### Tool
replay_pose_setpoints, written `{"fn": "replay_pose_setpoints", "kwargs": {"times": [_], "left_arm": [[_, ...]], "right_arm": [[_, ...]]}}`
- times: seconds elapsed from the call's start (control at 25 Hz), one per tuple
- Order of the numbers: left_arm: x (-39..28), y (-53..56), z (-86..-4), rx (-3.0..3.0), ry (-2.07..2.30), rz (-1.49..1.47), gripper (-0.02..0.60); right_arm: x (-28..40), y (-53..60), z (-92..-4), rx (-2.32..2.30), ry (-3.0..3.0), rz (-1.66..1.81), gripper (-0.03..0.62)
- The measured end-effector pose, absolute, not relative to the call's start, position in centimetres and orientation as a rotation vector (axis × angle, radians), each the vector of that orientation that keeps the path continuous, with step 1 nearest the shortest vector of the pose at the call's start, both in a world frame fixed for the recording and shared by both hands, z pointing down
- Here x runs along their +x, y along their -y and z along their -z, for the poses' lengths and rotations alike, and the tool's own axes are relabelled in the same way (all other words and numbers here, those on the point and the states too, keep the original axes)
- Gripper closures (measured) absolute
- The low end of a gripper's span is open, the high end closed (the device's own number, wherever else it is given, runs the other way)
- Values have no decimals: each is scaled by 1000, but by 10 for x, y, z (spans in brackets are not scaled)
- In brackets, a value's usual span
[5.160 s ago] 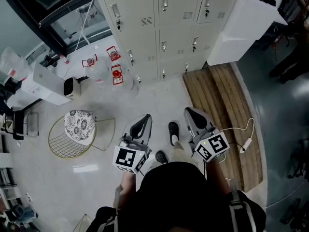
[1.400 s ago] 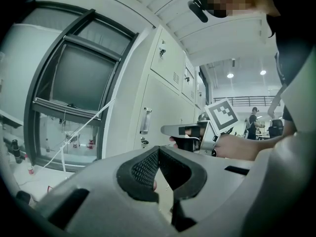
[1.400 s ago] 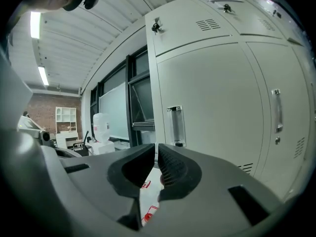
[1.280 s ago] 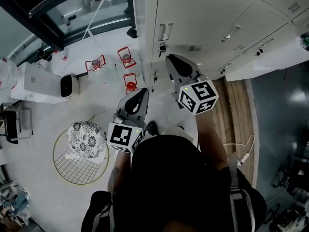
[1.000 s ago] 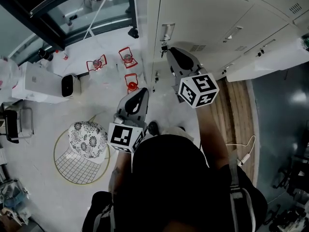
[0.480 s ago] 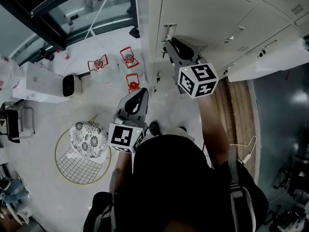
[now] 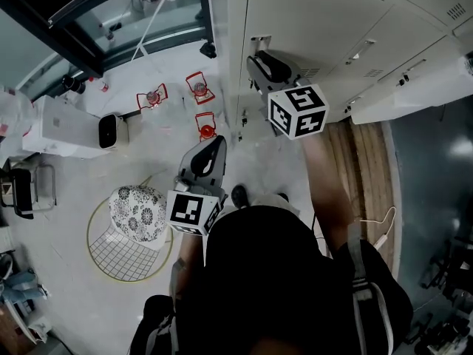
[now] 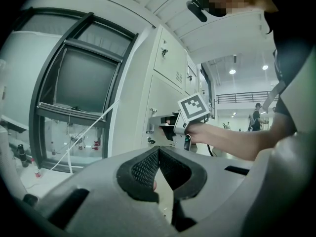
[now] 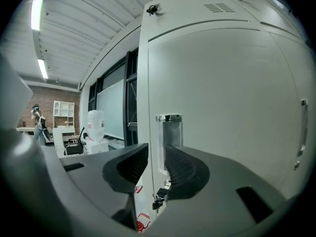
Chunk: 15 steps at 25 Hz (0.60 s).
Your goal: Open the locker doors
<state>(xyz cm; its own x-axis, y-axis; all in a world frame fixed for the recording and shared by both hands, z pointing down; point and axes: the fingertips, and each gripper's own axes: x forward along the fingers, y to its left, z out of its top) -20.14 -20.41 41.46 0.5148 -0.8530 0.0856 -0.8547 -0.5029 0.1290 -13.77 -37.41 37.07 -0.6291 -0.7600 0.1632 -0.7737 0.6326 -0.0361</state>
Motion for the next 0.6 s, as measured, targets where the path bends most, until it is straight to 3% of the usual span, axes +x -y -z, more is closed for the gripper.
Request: {"fn": "replay_pose_setpoints", "kwargs": {"times": [0.6], "left_arm": [[-211, 203, -419, 2564, 1501, -19, 566]], "right_arm": [[-151, 380, -382, 1265, 2683, -171, 454]]}}
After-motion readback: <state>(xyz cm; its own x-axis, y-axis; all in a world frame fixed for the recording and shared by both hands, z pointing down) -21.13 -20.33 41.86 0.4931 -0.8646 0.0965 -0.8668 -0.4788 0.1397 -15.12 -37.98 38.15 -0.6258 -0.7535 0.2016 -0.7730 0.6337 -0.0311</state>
